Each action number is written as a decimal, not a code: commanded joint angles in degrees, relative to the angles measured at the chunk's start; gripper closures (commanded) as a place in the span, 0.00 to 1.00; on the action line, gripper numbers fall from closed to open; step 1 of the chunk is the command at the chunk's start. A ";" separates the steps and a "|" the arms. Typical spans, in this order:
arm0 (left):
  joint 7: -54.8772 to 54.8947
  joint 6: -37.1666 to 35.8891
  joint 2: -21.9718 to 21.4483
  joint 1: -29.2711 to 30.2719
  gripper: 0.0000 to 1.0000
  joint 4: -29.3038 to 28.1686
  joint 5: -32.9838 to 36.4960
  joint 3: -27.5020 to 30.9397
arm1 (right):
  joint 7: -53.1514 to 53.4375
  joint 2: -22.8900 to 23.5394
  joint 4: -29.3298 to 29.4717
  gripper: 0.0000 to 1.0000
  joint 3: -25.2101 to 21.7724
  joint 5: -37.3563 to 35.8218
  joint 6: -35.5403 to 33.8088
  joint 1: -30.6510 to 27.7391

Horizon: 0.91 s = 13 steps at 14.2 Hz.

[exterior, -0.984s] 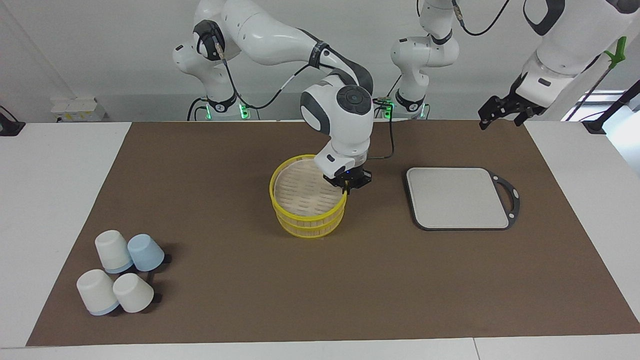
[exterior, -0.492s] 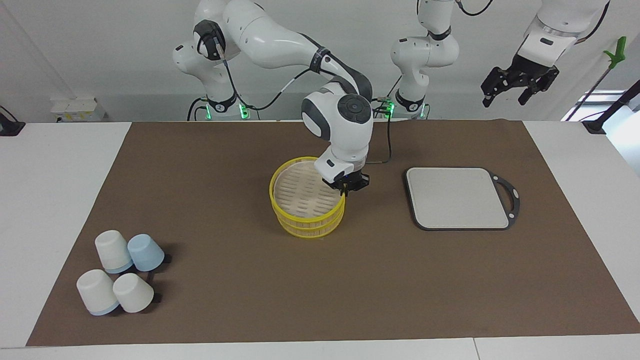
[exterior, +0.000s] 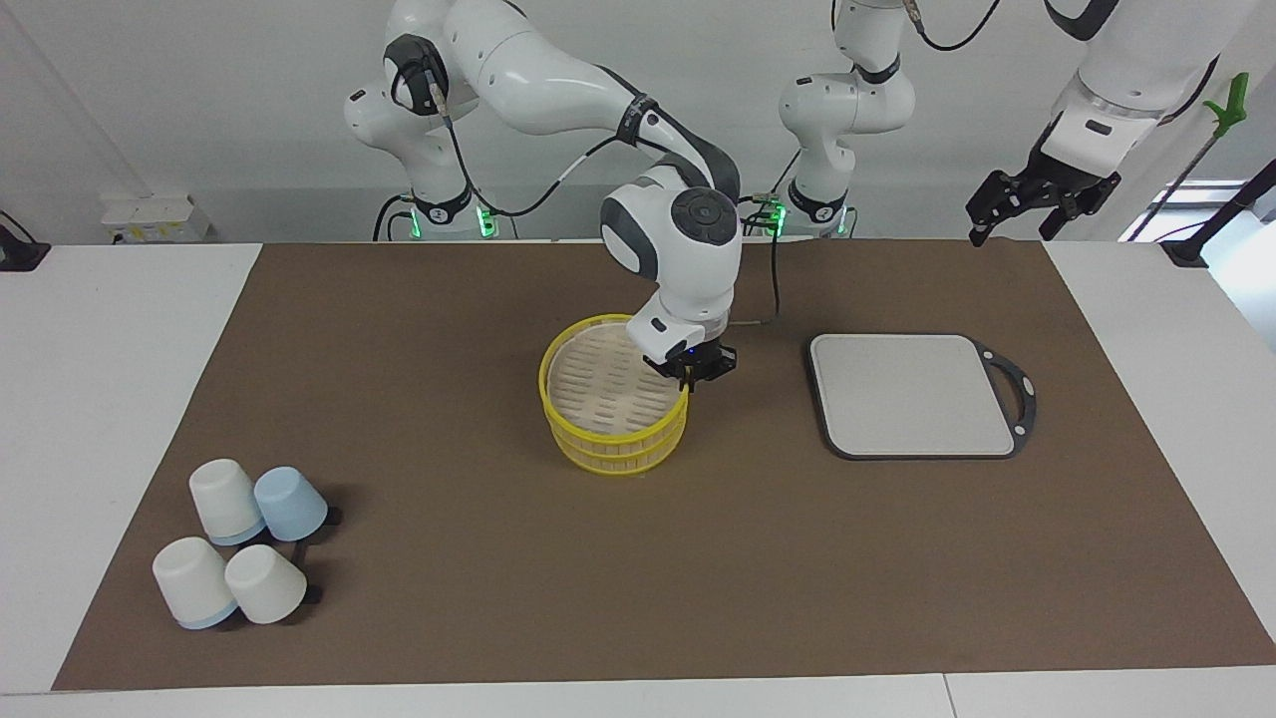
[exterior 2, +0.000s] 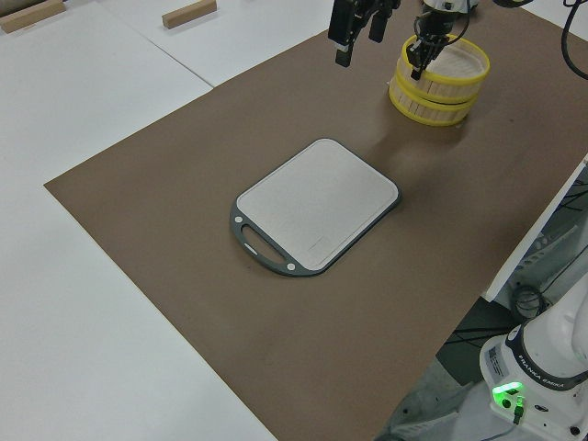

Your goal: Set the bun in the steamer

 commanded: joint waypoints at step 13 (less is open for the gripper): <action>1.48 0.97 2.66 13.45 0.00 2.72 0.47 -13.18 | 1.80 -4.29 -6.87 0.00 -0.20 -0.05 2.40 0.52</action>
